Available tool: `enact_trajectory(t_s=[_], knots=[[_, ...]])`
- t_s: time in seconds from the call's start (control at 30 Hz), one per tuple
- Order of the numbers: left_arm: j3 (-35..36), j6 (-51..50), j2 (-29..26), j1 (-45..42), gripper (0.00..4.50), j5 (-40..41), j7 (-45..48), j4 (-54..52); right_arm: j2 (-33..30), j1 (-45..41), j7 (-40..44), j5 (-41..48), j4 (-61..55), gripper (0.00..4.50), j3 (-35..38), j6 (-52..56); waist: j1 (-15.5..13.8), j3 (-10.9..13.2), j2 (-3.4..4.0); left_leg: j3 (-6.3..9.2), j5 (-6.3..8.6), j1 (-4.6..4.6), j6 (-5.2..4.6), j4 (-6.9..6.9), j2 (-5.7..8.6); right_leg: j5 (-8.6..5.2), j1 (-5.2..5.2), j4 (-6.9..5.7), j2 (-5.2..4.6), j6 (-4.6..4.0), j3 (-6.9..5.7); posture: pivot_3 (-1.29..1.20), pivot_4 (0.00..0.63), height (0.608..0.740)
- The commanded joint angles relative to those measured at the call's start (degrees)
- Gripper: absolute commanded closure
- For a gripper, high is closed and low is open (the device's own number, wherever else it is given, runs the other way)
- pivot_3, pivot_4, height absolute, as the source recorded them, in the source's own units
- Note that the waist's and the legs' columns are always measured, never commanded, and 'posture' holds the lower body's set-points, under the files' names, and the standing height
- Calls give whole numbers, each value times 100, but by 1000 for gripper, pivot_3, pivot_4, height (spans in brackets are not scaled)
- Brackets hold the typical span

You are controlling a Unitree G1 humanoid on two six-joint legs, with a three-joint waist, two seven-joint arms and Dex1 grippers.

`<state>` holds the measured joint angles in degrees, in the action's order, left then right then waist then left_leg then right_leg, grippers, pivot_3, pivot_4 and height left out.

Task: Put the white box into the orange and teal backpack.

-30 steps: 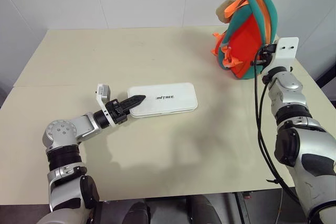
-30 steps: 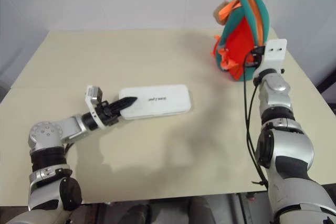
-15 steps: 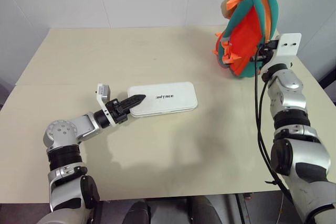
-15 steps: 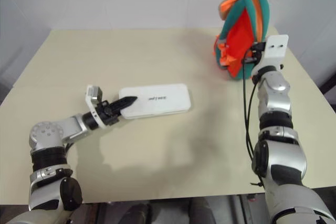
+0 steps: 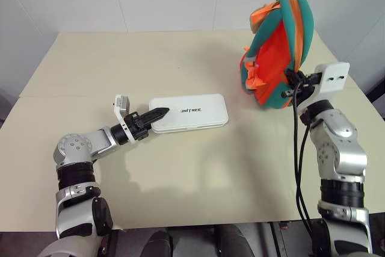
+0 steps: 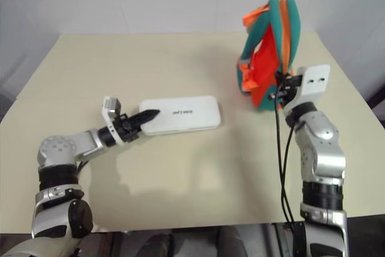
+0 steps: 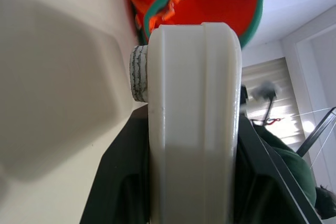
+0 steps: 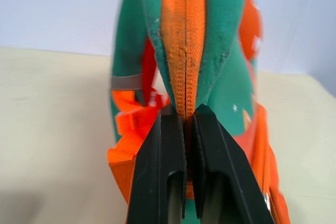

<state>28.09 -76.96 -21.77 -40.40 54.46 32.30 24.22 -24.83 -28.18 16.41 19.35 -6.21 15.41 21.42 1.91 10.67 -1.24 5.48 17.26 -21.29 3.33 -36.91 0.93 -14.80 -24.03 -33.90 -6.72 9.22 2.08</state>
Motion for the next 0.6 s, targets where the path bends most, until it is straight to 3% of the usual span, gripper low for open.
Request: enact_trajectory(t_s=[0.03, 0.27, 0.6], knots=[[-13, 62, -134, -227, 3163, 72, 241, 74, -113, 91, 63, 330, -979, 4150, 182, 176, -22, 0, 0, 0, 1, 0, -1, -3, 0, 0, 0, -2, 0, 0, 0, 0, 150, 740], [-190, 75, -555, -462, 3163, -82, 613, 510, -327, 1349, 206, 1255, -2775, 4150, 729, 899, -51, 0, 0, 3, 3, -1, -6, 7, 1, -2, -1, 3, 0, -4, -3, 0, 150, 740], [-467, -244, -1128, -519, 3164, -168, 1250, 699, -822, 2944, 521, 2223, -3804, 4150, 1724, 1375, -53, 0, 0, -2, 27, 1, -47, 1, -2, -2, 0, -1, 3, -4, -3, 0, 150, 740]])
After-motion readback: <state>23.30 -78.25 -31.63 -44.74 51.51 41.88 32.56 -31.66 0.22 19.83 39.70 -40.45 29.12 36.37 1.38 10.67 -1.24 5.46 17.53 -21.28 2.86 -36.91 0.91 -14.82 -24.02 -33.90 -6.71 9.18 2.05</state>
